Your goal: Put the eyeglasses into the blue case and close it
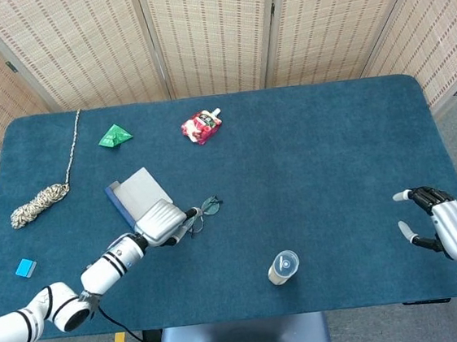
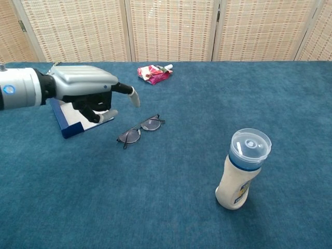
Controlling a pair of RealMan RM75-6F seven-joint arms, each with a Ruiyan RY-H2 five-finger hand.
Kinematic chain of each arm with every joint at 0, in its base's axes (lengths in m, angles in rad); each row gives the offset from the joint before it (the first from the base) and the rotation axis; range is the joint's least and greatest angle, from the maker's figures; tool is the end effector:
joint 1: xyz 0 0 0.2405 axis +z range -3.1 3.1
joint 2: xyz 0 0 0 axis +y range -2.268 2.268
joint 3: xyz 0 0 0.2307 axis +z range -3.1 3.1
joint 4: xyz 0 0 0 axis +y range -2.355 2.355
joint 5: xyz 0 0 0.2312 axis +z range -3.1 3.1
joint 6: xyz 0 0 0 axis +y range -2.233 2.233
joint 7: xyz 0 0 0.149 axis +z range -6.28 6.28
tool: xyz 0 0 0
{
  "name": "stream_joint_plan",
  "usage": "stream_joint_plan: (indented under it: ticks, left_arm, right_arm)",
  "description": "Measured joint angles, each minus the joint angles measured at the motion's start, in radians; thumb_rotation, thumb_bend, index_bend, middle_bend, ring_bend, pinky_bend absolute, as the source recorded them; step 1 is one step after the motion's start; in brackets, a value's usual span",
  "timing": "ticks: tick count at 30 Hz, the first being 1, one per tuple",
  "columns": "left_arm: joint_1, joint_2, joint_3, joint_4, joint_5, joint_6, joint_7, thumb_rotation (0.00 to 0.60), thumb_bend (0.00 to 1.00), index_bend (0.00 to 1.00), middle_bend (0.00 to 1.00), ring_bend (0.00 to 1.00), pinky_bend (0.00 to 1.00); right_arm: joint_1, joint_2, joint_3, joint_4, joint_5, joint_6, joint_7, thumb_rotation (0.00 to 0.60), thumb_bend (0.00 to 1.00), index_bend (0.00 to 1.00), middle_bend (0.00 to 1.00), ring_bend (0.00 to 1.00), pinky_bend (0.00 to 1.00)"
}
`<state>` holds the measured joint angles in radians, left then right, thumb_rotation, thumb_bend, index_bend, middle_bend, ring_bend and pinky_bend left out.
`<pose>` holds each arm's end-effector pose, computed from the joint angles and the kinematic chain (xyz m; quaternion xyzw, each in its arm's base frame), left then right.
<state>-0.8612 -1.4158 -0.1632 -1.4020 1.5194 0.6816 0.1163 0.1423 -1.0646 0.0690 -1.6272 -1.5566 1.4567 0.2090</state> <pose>-0.1092 0.3542 -0.0317 -0.8673 -0.2352 -0.3115 0.3090 -0.2799 -0.2065 0.1392 0.5906 -0.4115 0.4588 0.5210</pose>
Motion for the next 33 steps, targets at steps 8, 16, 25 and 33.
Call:
stream_joint_plan:
  ticks: [8, 16, 25, 33]
  left_arm:
    - [-0.043, -0.084, 0.024, 0.075, -0.149, -0.082, 0.130, 0.600, 0.61, 0.26, 0.99, 0.92, 0.93]
    - [-0.024, -0.078, 0.041, 0.069, -0.229, -0.032, 0.196, 0.600, 0.61, 0.24, 0.99, 0.92, 0.93]
    - [0.009, -0.027, 0.074, 0.061, -0.393, 0.002, 0.331, 0.600, 0.61, 0.21, 0.99, 0.92, 0.93]
    - [0.010, 0.011, 0.130, 0.025, -0.547, 0.027, 0.502, 0.600, 0.61, 0.21, 0.99, 0.92, 0.93]
  right_arm:
    - [0.000, -0.007, -0.002, 0.011, 0.010, -0.008, 0.005, 0.600, 0.35, 0.33, 0.36, 0.34, 0.35]
    - [0.000, -0.012, -0.003, 0.021, 0.010, -0.010, 0.015, 0.600, 0.35, 0.33, 0.37, 0.36, 0.35]
    - [-0.002, -0.017, -0.005, 0.031, 0.008, -0.005, 0.028, 0.600, 0.35, 0.33, 0.40, 0.39, 0.35]
    - [-0.005, -0.016, -0.007, 0.031, 0.006, 0.000, 0.029, 0.600, 0.35, 0.33, 0.44, 0.45, 0.35]
